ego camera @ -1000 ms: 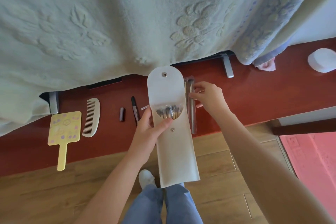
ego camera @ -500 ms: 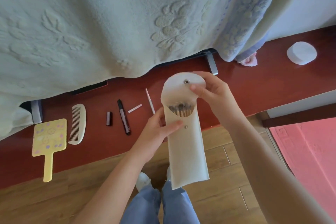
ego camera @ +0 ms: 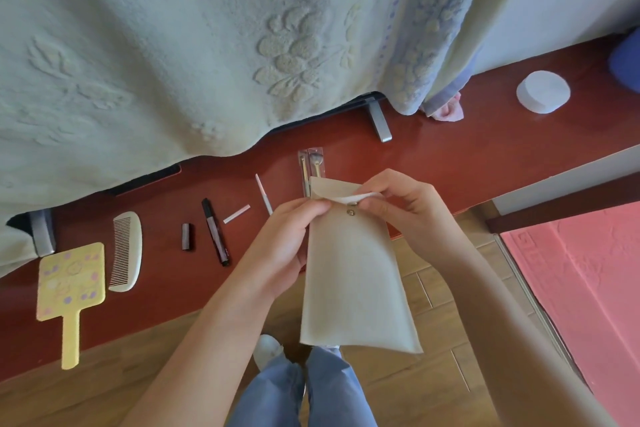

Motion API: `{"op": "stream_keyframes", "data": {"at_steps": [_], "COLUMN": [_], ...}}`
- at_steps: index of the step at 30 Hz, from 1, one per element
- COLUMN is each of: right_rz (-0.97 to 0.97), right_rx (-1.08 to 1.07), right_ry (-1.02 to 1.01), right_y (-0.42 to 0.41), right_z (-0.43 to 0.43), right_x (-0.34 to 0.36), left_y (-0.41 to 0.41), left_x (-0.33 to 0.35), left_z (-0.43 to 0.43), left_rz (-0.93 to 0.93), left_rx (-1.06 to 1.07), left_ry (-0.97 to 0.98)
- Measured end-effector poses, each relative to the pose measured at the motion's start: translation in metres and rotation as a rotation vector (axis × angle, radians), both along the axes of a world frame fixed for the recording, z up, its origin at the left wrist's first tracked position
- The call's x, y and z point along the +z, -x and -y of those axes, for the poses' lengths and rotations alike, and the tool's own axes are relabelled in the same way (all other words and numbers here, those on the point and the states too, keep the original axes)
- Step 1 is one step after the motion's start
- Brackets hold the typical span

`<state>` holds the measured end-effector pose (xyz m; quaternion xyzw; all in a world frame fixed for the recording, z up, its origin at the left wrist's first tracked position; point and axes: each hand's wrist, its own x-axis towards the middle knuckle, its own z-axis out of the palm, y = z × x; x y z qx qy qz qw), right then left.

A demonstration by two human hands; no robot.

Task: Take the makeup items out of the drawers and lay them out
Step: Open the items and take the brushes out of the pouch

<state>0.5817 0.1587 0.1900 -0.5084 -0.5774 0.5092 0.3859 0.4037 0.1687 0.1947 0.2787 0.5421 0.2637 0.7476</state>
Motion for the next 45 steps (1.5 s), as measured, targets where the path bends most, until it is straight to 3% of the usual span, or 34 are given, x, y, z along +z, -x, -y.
{"op": "stream_keyframes", "data": {"at_steps": [3,16,21,29,45], "right_rz": [0.080,0.063,0.194,0.260,0.573], "right_rx": [0.013,-0.052,-0.084,-0.162,-0.279], "right_ry": [-0.031,0.000,-0.146,-0.335,-0.624], "right_y": [-0.002,-0.008,-0.012,-0.018,-0.014], "right_z": [0.001,0.011,0.016,0.024,0.024], "right_x": [-0.001,-0.025,-0.032,-0.041,-0.060], "left_y": [-0.003,-0.016,-0.020,-0.030,-0.035], "left_x": [0.000,-0.004,-0.008,-0.013,-0.030], "left_z": [-0.001,-0.003,-0.002,0.001,-0.010], "left_rz": [-0.008,-0.100,-0.087,-0.062,-0.001], "left_rx": [0.005,0.039,-0.003,-0.015,0.000], "left_ry": [0.009,0.052,-0.024,-0.353,-0.395]}}
